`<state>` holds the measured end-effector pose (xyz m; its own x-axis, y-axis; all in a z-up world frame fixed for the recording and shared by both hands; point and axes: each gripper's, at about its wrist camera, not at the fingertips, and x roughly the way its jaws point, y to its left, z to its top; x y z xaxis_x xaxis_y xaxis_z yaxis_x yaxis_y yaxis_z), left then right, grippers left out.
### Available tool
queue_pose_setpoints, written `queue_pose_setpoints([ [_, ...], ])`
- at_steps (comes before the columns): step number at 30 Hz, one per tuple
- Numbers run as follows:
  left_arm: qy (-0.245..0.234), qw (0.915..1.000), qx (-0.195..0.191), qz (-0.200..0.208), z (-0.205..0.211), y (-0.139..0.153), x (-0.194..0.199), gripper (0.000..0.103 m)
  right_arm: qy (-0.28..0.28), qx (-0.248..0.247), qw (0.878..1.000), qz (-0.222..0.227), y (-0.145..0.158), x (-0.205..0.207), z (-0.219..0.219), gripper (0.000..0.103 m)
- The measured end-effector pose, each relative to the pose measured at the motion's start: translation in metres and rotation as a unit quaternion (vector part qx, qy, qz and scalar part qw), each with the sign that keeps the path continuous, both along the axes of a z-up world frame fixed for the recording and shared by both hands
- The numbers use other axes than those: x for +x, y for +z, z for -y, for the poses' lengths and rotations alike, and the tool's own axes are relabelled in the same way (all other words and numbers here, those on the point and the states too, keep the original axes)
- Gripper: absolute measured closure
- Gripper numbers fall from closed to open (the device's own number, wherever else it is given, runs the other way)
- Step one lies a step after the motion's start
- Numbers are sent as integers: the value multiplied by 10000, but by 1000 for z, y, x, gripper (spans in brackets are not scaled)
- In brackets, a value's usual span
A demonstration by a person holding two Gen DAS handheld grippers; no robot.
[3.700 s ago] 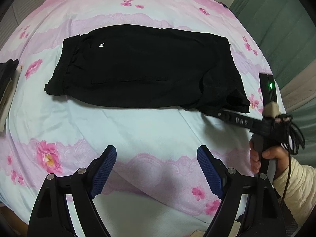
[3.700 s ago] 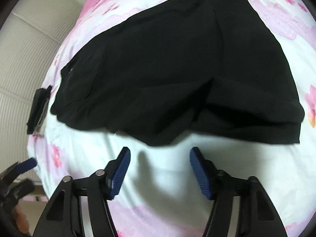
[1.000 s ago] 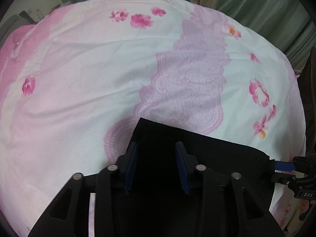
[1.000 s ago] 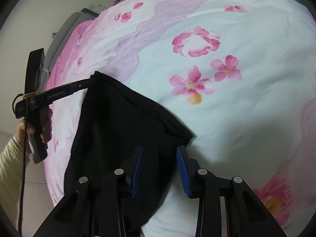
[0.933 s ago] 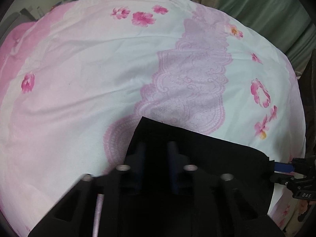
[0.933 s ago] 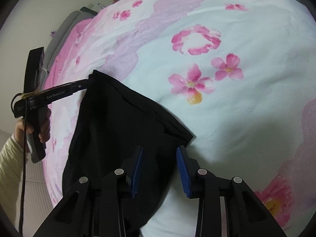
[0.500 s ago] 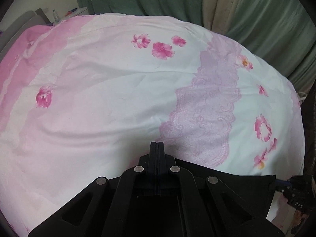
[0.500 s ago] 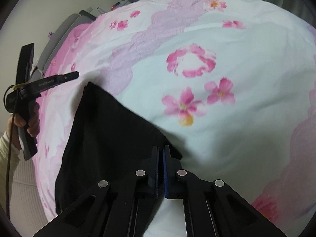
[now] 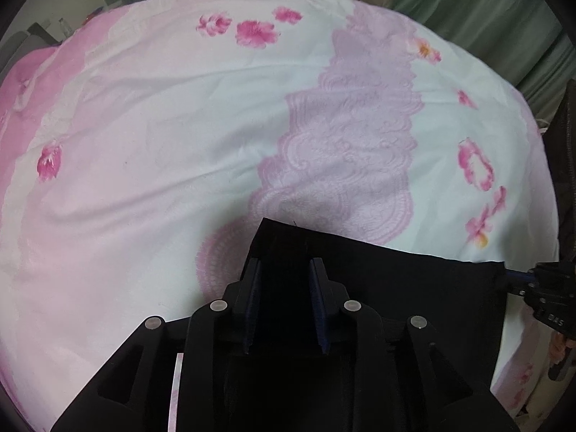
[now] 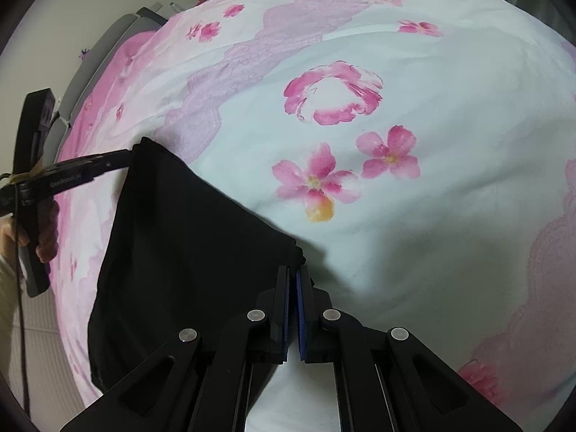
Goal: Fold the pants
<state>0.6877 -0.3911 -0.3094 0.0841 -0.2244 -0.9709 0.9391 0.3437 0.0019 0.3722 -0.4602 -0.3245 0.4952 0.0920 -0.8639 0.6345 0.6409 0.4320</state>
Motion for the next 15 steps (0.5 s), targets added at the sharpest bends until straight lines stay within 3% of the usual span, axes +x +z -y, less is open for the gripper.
queue_pose_setpoints([
  [1,2,9999,24,123,0,-1,0,87,2,1,10000,-2,0,0,0,98],
  [2,-43,9997,15,251,0,-1,-2,90,2,17,10000,-8,-1,0,0,98],
  [7,26,9990,-129,430,6,7,6,90,-36,6,10000,36,1,-1,0,98],
  [12,79,9980,322,543,18,-10,8,87,44,-46,10000,0,0,10,0,98],
  [13,217,9978,317,536,17,-7,9,81,112,-20,9999,-41,-2,13,0,97],
  [14,328,9978,255,510,16,-3,10,66,158,-43,9997,-164,-3,15,-1,95],
  [15,569,9971,67,499,9,9,14,56,149,-105,9994,-277,-3,15,-1,78],
])
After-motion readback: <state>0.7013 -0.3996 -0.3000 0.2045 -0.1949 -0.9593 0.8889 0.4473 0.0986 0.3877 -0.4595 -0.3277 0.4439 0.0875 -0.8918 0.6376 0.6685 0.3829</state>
